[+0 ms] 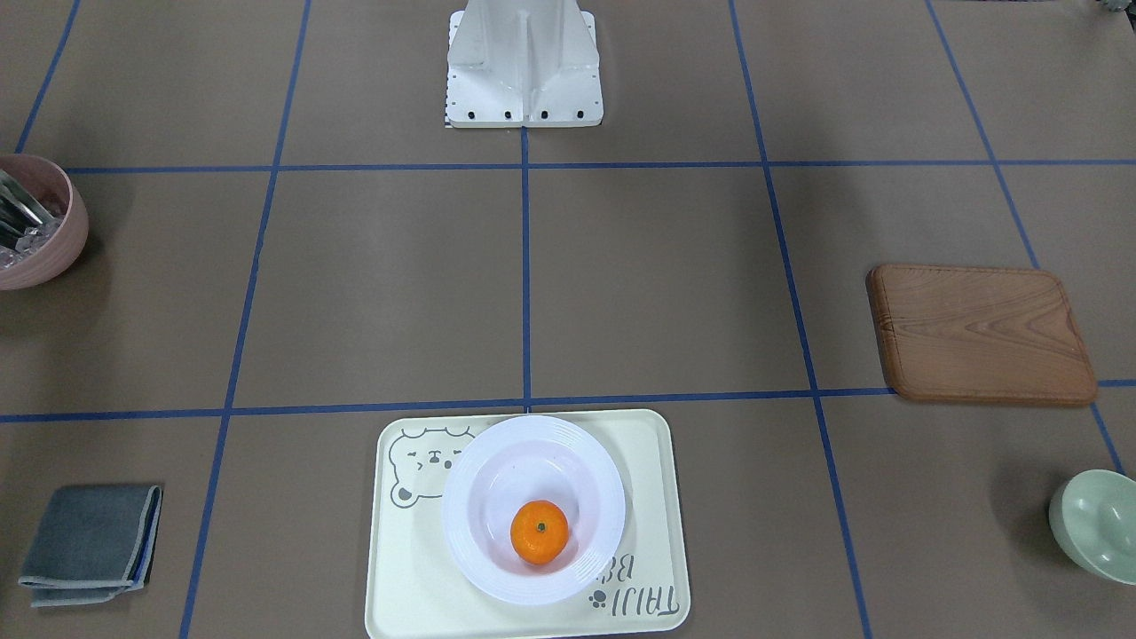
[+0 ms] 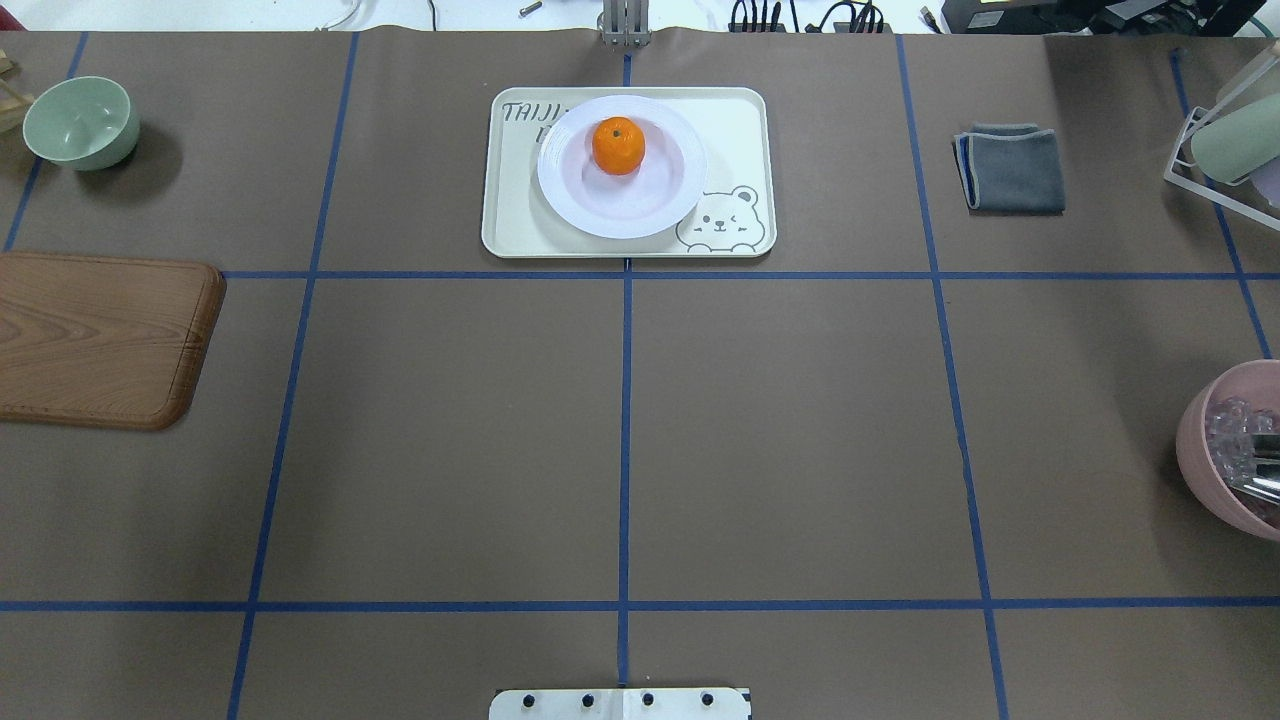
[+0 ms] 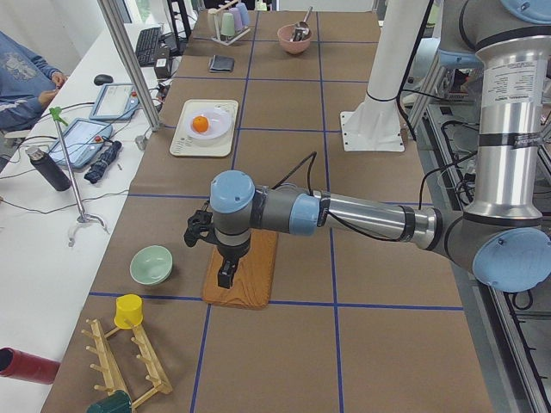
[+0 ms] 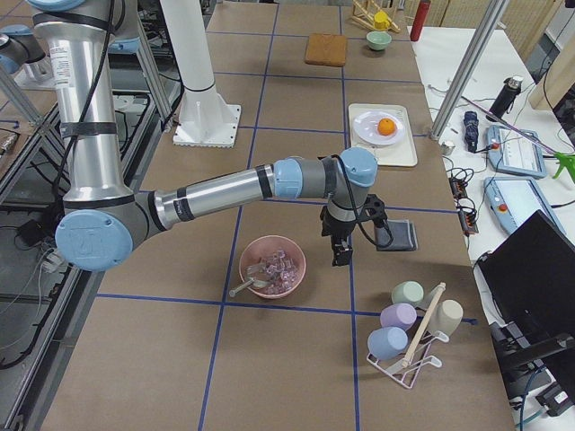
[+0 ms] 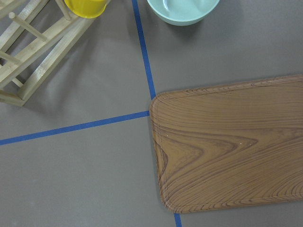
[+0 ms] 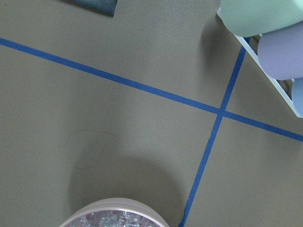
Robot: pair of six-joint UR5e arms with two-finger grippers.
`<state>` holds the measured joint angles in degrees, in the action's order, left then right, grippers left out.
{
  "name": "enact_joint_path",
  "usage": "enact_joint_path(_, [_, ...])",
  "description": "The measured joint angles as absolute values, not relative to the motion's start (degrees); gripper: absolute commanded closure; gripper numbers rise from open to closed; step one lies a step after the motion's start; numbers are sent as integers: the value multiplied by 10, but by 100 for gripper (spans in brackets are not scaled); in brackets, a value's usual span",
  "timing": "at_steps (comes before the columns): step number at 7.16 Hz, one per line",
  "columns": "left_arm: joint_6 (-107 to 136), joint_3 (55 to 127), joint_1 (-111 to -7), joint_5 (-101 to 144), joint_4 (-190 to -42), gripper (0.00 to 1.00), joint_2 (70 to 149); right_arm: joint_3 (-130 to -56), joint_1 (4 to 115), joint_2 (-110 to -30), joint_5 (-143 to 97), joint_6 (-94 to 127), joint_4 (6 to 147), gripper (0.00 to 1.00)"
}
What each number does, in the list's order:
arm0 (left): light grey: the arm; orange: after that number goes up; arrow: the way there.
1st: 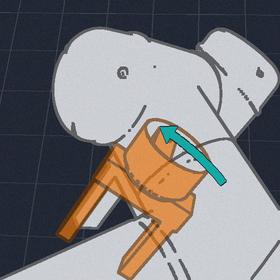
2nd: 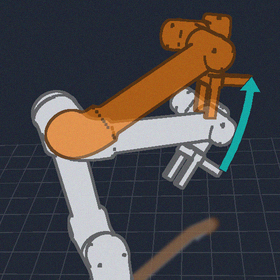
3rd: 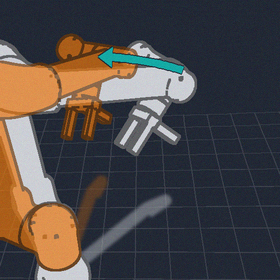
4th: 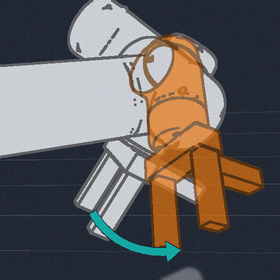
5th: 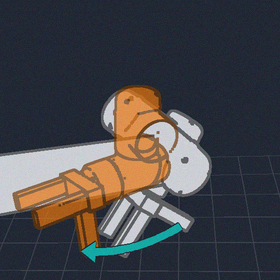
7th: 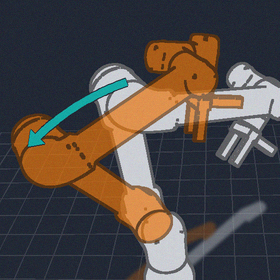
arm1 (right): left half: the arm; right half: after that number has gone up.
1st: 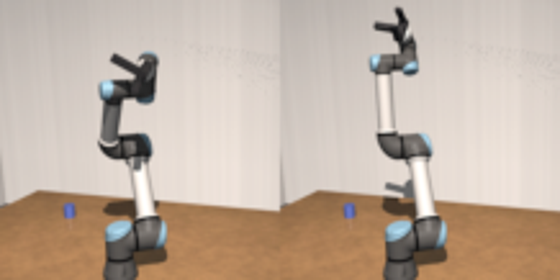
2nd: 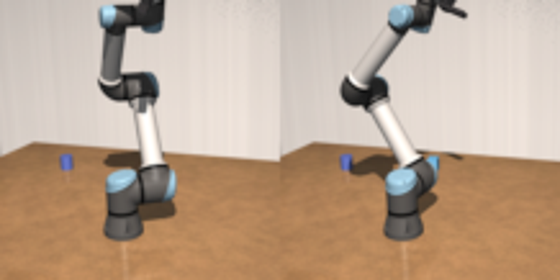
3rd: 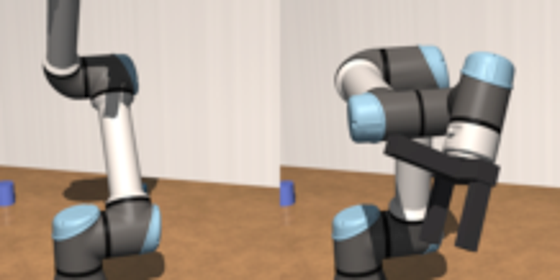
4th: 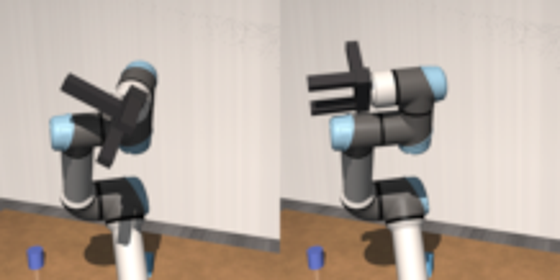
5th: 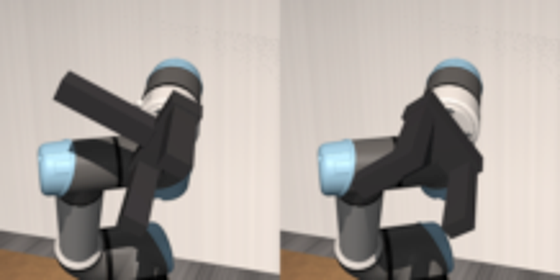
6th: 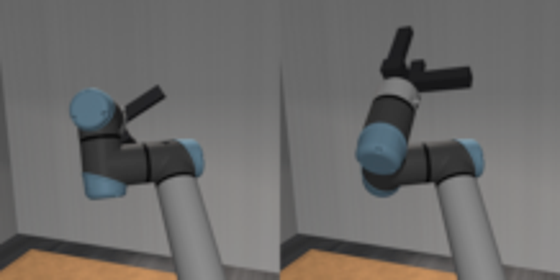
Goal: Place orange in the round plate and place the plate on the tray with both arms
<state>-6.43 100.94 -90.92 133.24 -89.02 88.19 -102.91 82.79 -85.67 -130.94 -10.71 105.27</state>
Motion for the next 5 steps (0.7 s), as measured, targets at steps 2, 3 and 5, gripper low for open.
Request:
enact_joint_path(2, [-64, 1005, -908, 1333, -891, 2, 885, -1031, 828, -856, -1310, -107, 1052, 0])
enact_joint_path(3, [-64, 1004, -908, 1333, -891, 2, 887, -1032, 827, -856, -1310, -107, 1052, 0])
enact_joint_path(5, [-64, 1003, -908, 1333, -895, 2, 890, -1034, 825, -855, -1314, -106, 1052, 0])
